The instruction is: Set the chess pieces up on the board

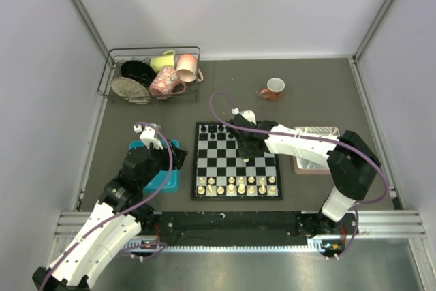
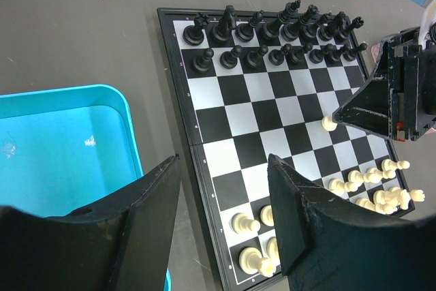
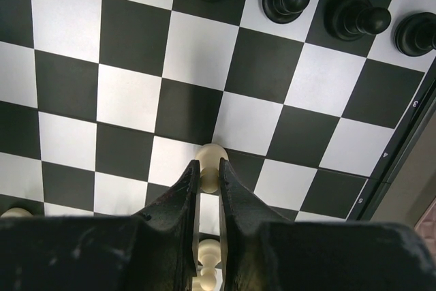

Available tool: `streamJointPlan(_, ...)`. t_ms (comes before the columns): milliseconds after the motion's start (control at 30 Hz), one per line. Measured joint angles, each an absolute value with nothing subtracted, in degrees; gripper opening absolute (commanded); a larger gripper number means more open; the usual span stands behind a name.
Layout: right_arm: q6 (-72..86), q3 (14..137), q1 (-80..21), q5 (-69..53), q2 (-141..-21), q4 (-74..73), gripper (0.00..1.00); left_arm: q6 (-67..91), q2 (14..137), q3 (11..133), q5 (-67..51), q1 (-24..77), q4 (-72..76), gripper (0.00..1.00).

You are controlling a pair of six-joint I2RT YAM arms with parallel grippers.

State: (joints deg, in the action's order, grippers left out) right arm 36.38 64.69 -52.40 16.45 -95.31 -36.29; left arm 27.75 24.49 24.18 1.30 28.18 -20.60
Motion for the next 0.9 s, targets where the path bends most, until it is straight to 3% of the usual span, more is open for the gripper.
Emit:
streamJointPlan(300, 35.7, 65.9, -53.5, 13.5, -94.1, -37.4, 0.00, 27.7, 24.5, 24.2, 1.3, 28.2, -20.6, 0.58)
streamJointPlan(900, 36.4, 72.6, -65.1, 8.2, -99.8, -38.2, 0.00, 27.7, 24.5, 24.2, 1.3, 28.2, -20.6, 0.58)
